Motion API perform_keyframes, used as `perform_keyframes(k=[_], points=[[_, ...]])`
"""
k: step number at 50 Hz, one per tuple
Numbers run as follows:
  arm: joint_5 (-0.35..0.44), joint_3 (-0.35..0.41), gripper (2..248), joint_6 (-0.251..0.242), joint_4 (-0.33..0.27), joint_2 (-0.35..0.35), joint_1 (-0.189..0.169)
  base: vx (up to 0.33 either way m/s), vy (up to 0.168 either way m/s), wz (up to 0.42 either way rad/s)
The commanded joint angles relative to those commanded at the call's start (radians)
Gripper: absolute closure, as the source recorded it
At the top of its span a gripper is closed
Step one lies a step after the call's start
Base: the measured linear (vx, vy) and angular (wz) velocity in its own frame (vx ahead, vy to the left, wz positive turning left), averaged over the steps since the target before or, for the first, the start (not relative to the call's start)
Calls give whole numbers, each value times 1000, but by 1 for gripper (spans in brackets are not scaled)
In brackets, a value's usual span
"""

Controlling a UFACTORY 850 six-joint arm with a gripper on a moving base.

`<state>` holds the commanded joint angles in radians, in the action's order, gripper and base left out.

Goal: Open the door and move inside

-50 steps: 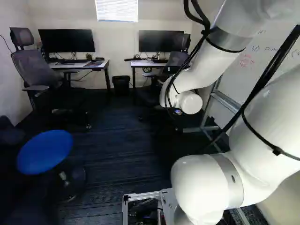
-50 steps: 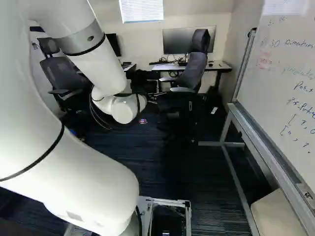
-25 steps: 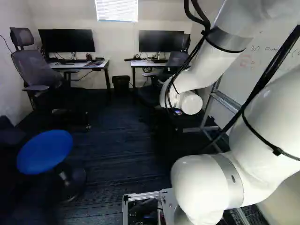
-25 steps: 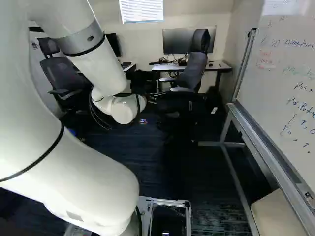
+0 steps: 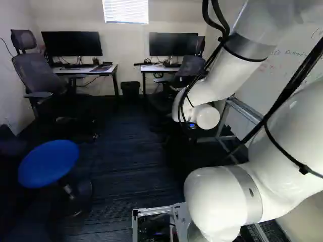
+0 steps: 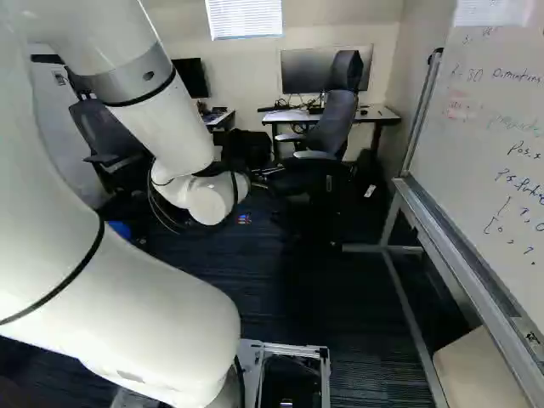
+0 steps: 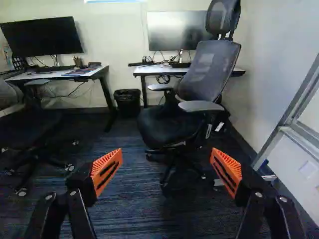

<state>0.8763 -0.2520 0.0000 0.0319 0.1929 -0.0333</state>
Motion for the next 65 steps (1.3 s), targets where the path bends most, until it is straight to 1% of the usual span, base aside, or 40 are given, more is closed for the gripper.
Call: perform_keyframes(k=[19,33,48,65], points=[[-2,90,3,0,-17,47,18,0,0,0],[-3,137,3,0,-26,72,28,0,0,0],[-4,162,3,0,-31,85,33,0,0,0],[-4,165,3,0,-32,86,33,0,0,0]])
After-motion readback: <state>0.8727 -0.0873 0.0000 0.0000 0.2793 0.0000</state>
